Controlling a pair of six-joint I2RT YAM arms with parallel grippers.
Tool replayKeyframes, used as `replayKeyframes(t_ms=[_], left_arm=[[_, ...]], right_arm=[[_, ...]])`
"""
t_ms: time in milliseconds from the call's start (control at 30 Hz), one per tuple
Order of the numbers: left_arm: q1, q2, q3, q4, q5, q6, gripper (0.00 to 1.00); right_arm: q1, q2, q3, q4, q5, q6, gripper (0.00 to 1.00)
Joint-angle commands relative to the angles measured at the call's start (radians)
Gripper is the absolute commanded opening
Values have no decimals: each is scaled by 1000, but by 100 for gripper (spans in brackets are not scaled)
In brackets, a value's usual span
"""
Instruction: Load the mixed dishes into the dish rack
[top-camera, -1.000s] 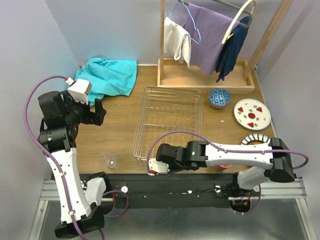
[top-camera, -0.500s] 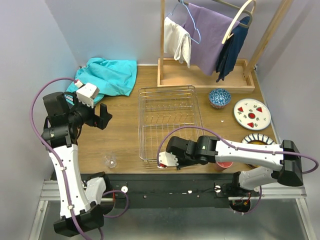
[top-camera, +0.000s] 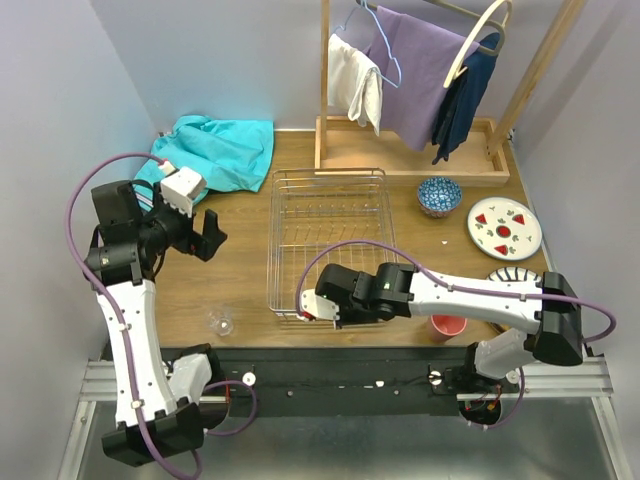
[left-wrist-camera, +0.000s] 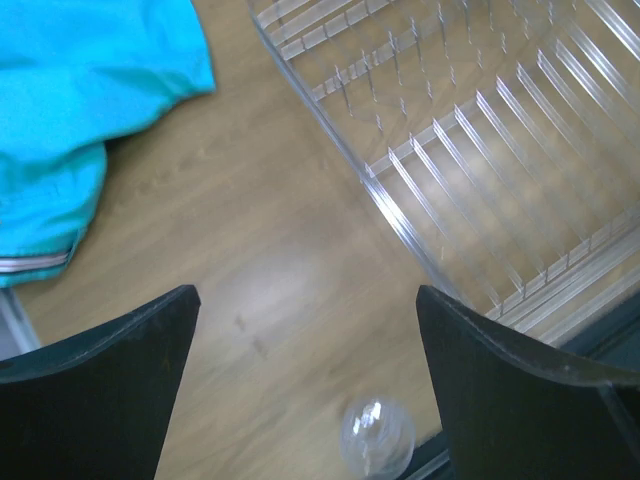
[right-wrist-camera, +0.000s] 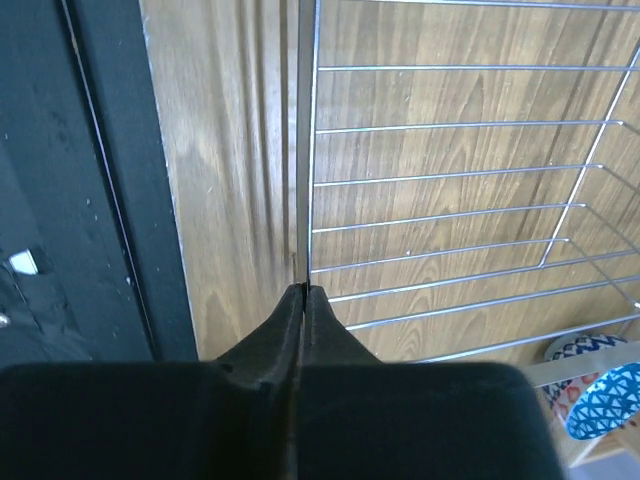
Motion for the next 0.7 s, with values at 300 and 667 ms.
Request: replayKeyframes(t_ms=[300, 667], left_arm=[[-5, 42, -29, -595, -373, 848, 99], [-9, 114, -213, -473, -250, 840, 72]], right_arm=[[-37, -20, 257, -6, 73, 102, 79], [-343, 257, 696, 114, -57, 440, 99]])
